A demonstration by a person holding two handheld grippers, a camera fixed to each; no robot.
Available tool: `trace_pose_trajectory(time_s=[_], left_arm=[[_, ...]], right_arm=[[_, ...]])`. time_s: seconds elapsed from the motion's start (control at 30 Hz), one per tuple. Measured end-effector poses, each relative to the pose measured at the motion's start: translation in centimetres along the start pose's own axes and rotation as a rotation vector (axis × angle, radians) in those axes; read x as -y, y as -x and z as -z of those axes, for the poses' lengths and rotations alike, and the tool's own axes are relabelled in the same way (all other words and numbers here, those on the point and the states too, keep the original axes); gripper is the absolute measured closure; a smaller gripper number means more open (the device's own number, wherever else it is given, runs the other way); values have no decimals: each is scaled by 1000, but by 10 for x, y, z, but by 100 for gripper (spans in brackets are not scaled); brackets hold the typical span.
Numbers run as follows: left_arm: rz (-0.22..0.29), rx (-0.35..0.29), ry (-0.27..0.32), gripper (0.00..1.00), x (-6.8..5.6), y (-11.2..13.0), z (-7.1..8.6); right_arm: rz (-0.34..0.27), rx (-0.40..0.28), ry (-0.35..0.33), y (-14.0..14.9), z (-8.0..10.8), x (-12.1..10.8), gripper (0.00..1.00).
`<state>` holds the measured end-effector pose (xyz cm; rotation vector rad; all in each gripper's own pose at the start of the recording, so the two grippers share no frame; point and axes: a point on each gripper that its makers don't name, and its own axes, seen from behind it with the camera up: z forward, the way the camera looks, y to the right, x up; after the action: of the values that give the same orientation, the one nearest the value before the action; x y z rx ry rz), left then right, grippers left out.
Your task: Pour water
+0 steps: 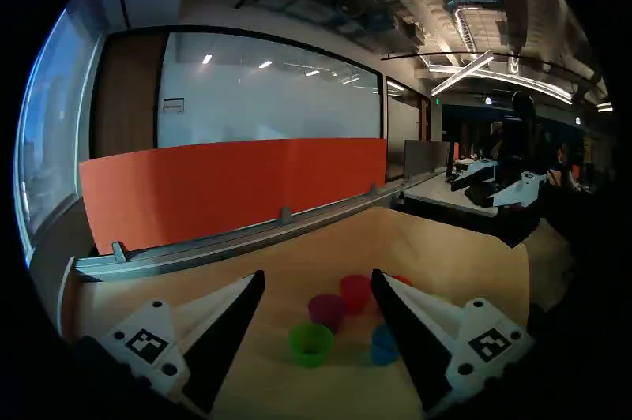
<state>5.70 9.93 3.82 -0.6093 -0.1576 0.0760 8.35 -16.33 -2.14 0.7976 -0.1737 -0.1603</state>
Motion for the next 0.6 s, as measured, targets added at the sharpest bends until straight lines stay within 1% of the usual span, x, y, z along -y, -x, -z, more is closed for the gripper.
trace_pose_trajectory(time_s=[0.1, 0.2, 0.3, 0.47, 0.6], left_arm=[[-5, 18, 2, 0, 1, 8, -2], [-21, 36, 10, 0, 1, 16, -6], [-38, 51, 5, 0, 3, 25, -11], [-43, 77, 19, 0, -2, 42, -19], [-44, 105, 34, 0, -6, 58, -25]], right_arm=[[14, 20, -10, 6, -3, 2, 0], [30, 35, -21, 9, -7, 6, 0], [45, 45, -39, 15, -13, 11, 0], [65, 81, -77, 29, -21, 23, 0], [69, 111, -92, 41, -26, 26, 0]])
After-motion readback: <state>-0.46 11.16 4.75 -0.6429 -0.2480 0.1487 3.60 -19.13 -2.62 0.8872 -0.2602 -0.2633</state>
